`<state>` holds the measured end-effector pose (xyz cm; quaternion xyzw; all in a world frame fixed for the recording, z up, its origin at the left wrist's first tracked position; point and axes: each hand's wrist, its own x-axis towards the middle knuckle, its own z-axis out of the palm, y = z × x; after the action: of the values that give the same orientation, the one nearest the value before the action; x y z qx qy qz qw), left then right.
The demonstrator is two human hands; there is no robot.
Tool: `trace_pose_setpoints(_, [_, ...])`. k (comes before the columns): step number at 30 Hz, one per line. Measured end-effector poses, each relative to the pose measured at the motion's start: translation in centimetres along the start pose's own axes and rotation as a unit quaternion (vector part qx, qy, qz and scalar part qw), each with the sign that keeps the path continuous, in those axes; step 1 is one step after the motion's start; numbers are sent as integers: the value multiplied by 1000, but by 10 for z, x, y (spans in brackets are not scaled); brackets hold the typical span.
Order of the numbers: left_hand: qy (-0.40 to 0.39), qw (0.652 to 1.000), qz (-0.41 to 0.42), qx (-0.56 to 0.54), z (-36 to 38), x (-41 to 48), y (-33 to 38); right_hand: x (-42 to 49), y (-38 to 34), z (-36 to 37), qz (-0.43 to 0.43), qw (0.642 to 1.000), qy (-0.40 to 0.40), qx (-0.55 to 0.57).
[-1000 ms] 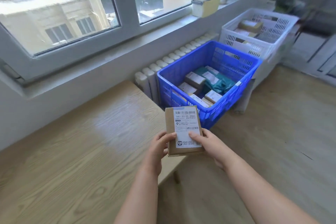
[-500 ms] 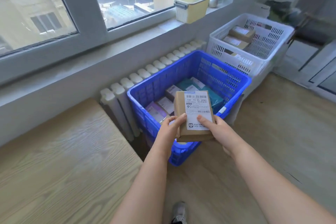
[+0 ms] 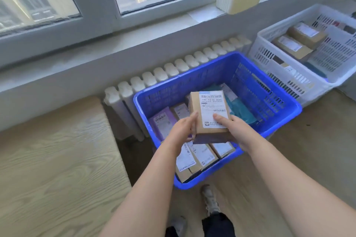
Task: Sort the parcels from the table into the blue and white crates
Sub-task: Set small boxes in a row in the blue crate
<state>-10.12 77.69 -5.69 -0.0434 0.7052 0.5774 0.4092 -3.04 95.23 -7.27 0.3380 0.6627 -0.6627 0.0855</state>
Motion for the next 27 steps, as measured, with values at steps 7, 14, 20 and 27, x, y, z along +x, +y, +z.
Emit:
trace_pose_setpoints(7, [164, 974, -91, 128, 9, 45, -46, 84, 28, -20, 97, 986, -112, -77])
trace_pose_setpoints(14, [189, 897, -145, 373, 26, 70, -105, 130, 68, -16, 161, 962, -171, -142])
trace_pose_setpoints(20, [189, 885, -166, 392, 38, 72, -128, 139, 83, -6, 199, 926, -210, -244])
trace_pose_setpoints(27, [207, 873, -151, 416, 44, 66, -139, 141, 99, 3, 162, 894, -199, -368])
